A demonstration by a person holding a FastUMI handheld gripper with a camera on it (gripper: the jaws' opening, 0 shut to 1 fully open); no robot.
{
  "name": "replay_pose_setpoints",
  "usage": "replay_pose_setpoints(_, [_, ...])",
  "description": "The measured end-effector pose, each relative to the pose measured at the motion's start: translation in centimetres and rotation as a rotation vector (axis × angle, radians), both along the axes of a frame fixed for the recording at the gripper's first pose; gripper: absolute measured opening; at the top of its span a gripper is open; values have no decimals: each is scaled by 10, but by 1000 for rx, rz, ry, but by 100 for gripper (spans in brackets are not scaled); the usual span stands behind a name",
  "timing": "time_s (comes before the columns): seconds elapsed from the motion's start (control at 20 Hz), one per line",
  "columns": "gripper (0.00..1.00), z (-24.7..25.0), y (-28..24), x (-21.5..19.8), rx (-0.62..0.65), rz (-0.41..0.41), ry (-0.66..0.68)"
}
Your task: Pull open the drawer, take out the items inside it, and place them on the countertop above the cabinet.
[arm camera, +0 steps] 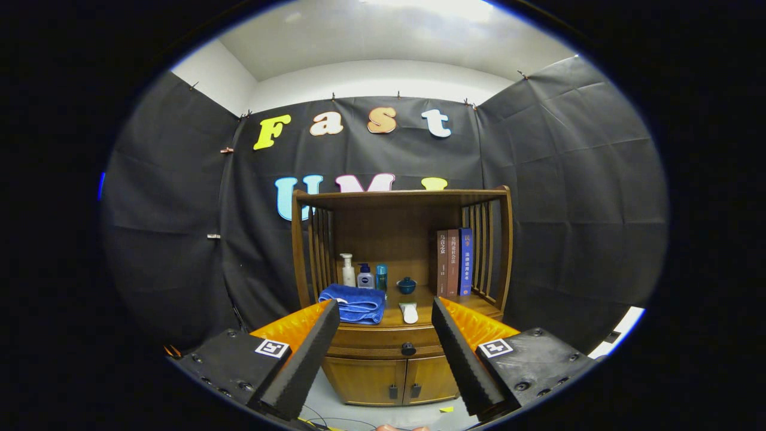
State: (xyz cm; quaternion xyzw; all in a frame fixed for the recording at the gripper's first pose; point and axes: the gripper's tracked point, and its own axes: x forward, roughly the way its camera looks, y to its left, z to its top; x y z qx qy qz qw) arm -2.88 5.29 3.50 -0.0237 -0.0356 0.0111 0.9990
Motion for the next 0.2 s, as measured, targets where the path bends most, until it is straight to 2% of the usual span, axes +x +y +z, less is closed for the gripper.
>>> replay_pose_setpoints(0.2, [99,2,-3,2,-8,-11,-6])
